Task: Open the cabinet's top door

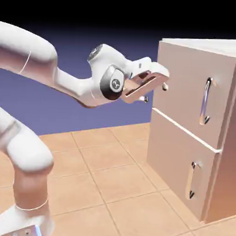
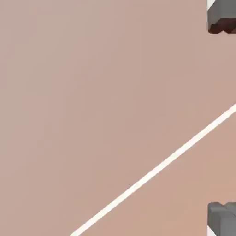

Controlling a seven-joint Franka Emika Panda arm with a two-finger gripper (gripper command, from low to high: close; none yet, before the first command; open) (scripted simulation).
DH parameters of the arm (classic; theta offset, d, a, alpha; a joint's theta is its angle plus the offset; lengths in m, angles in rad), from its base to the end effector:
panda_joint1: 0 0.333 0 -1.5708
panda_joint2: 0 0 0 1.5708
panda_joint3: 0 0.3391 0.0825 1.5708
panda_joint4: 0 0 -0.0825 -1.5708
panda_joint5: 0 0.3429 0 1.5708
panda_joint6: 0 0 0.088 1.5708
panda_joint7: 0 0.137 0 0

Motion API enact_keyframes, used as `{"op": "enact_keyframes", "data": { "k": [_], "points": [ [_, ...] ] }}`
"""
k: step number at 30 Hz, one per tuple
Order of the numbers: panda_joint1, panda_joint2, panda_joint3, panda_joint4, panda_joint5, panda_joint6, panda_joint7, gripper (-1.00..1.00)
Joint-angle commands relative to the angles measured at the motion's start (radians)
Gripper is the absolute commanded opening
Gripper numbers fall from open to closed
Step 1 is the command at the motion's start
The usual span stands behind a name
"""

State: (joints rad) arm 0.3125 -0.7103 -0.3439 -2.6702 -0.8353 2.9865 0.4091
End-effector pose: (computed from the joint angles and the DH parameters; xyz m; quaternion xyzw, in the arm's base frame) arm 0.3513 0.0134 0.5692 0.8606 0.1189 0.4931 0.0459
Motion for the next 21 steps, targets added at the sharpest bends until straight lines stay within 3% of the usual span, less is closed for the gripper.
{"op": "enact_keyframes", "data": {
  "k": [1,21],
  "points": [
    [0.016,-0.007,-0.018,0.007,-0.044,-0.003,-0.017,0.0],
    [0.329,-0.153,-0.376,0.153,-0.913,-0.055,-0.363,0.0]
  ]
}}
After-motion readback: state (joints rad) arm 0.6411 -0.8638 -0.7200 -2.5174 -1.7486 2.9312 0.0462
